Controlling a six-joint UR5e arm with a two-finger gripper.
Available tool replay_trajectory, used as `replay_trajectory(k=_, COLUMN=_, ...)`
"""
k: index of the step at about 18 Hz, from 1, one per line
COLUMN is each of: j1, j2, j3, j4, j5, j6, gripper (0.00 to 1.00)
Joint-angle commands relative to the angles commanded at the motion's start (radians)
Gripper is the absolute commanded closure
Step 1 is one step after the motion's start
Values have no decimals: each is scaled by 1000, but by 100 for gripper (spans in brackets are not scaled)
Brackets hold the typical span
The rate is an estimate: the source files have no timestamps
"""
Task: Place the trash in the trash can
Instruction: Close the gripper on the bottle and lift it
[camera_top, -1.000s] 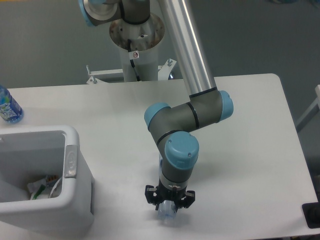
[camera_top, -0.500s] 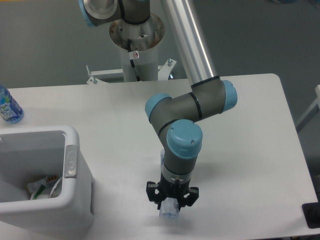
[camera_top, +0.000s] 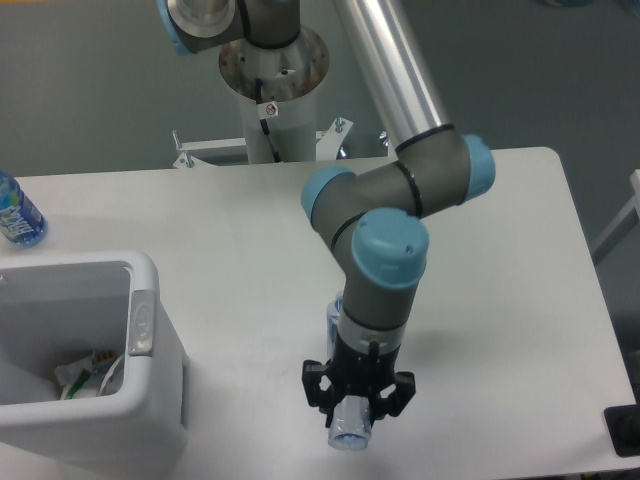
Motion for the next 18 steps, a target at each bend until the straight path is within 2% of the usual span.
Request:
replay_trajectory(k=3, j1=18, j2=28, j3=35, j4=0, j5=-71, j6=-37, gripper=49)
replay_trajectory(k=8, j1=22, j2=69, j3=57, j4=6, j5=-92, j6=-55, gripper=49)
replay_trajectory(k=13, j1=15, j2=75, j3=162, j4=12, j5=-92, j6=-143, gripper=49)
replay_trajectory(k=16, j1=-7, j2=92, j3=186, j4=53, j5=-94, j6=-169, gripper=49)
replay_trajectory(k=18, j1=-47, j2=100, j3=184, j4=132, j5=-94, j6=-176, gripper=49)
